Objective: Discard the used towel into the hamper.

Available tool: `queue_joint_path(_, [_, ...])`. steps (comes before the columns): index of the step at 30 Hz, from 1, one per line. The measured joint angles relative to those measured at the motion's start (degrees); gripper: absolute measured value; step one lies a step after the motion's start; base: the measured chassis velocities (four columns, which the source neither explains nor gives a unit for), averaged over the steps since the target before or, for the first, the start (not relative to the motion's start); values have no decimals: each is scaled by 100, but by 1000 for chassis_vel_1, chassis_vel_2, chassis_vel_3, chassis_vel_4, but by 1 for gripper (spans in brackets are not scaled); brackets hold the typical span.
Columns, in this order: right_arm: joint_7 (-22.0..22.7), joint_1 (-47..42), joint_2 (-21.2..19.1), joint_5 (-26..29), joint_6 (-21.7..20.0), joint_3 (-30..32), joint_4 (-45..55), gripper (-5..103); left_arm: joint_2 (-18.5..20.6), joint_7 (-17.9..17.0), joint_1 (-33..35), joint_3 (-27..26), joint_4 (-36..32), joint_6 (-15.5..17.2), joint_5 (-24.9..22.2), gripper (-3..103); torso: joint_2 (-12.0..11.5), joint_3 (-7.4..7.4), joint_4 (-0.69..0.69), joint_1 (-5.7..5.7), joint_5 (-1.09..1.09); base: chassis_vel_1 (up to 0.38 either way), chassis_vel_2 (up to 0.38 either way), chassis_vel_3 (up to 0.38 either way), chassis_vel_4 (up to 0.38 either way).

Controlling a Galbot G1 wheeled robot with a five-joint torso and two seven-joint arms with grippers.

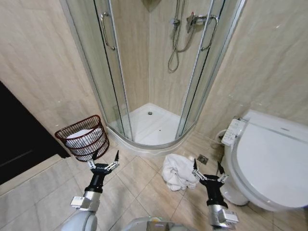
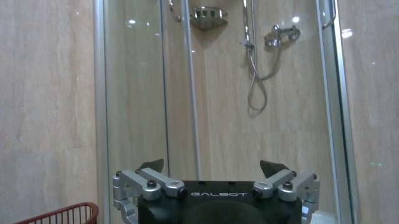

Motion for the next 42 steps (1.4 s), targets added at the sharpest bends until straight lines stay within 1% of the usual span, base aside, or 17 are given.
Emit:
queue_joint_path(4, [23,-54,-9,70,149,60,1,100,33,174,-134,6,67,163,-49,100,-83,-57,1,-27,1,0,0,0,0])
queue_joint_path(6, [-80,-142,97,164,222,137,-49,100,6,422,-270,44,100,256,-23,100,-148,-98,-1,-50,0,0,0,0,0])
queue_joint_path(7, [-80,-142,97,164,222,137,-49,100,6,422,-270,44,100,256,-23,100,-148,-98,-1,-50,0,0,0,0,0])
queue_joint_path(9, [-300,-208,133,264,338,285,-241,100,-25,513,-365,112,98,387,12,100,-217,-142,-1,-76,0,0,0,0,0])
queue_joint_path(12, [-326,-197,119,281,501,360,-426,100,-31,513,-459,131,133,443,53,100,-266,-176,-1,-90,2,0,0,0,0])
queue_joint_path(13, [-333,-184,119,299,549,386,-497,100,-30,456,-504,133,173,454,80,100,-287,-188,0,-98,2,0,0,0,0])
queue_joint_path(15, [-374,-125,82,467,623,504,-685,100,-60,-58,-642,112,283,504,223,100,-359,-233,-1,-126,1,0,0,0,0])
queue_joint_path(16, [-374,-125,82,467,623,504,-685,100,-60,-58,-642,112,283,504,223,100,-359,-233,-1,-126,1,0,0,0,0])
queue_joint_path(17, [-372,-50,-9,593,630,593,-771,100,-72,-291,-678,75,296,565,250,100,-397,-260,0,-137,1,0,0,0,0])
queue_joint_path(19, [-372,82,-73,694,632,736,-872,100,-42,-447,-745,49,335,611,254,100,-454,-303,2,-151,2,0,0,0,0])
queue_joint_path(24, [-396,218,-12,732,622,845,-942,100,15,-463,-900,79,428,660,245,100,-551,-374,-1,-176,1,0,0,0,0])
queue_joint_path(30, [-421,279,52,623,602,710,-1066,100,-59,-424,-832,113,376,645,230,100,-674,-461,0,-214,1,0,0,0,0])
queue_joint_path(34, [-460,428,182,524,543,669,-1115,100,-79,-487,-786,119,520,517,240,100,-776,-536,0,-240,1,0,0,0,0])
queue_joint_path(36, [-487,579,228,529,365,703,-1138,100,-93,-652,-855,140,675,459,242,100,-836,-579,0,-256,0,0,0,0,0])
queue_joint_path(38, [-492,629,230,534,314,726,-1156,100,-84,-642,-866,140,712,412,243,100,-859,-594,0,-264,-1,0,0,0,0])
queue_joint_path(40, [-495,671,224,546,269,747,-1179,100,-64,-604,-798,138,692,268,258,100,-920,-637,0,-283,1,0,0,0,0])
queue_joint_path(42, [-495,644,229,545,290,748,-1174,100,-89,-632,-715,138,589,240,252,100,-950,-659,0,-291,0,0,0,0,0])
